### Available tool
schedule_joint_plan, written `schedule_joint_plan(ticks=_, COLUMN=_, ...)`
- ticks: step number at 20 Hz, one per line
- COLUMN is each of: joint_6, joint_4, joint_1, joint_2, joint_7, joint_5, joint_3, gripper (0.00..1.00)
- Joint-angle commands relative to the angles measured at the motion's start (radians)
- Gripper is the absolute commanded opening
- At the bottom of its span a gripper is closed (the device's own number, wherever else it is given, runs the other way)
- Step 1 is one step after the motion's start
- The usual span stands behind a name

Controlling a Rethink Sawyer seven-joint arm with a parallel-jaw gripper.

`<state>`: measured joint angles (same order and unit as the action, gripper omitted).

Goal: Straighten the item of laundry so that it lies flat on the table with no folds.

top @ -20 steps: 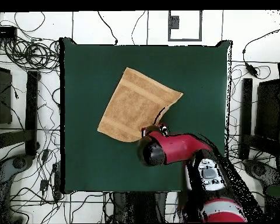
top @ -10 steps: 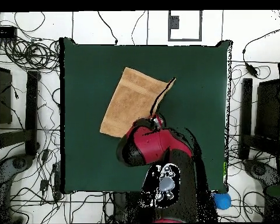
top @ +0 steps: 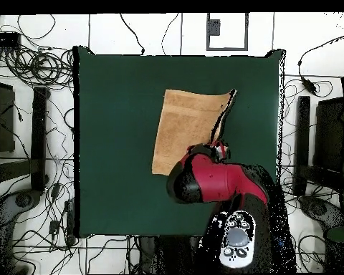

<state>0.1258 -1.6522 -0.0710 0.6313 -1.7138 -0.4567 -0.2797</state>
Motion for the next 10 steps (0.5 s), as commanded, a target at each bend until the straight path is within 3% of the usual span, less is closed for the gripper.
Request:
schedule_joint_plan(ticks=1, joint_6=0.018, joint_4=0.002, joint_1=0.007, joint_2=-0.032, joint_7=-0.208, joint_5=0.077, joint_3=-0.011, gripper=0.0)
schedule_joint_plan(ticks=5, joint_6=-0.017, joint_4=-0.01, joint_1=-0.051, joint_2=-0.031, joint_7=-0.164, joint_5=0.065, joint_3=0.055, gripper=0.0)
schedule_joint_plan(ticks=7, joint_6=-0.062, joint_4=-0.038, joint_1=-0.181, joint_2=-0.032, joint_7=-0.106, joint_5=0.031, joint_3=0.211, gripper=0.0)
schedule_joint_plan(ticks=9, joint_6=-0.19, joint_4=-0.094, joint_1=-0.462, joint_2=-0.094, joint_7=-0.071, joint_5=-0.082, joint_3=0.545, gripper=0.0)
schedule_joint_plan(ticks=10, joint_6=-0.221, joint_4=-0.086, joint_1=-0.489, joint_2=-0.117, joint_7=-0.074, joint_5=-0.116, joint_3=0.579, gripper=0.0)
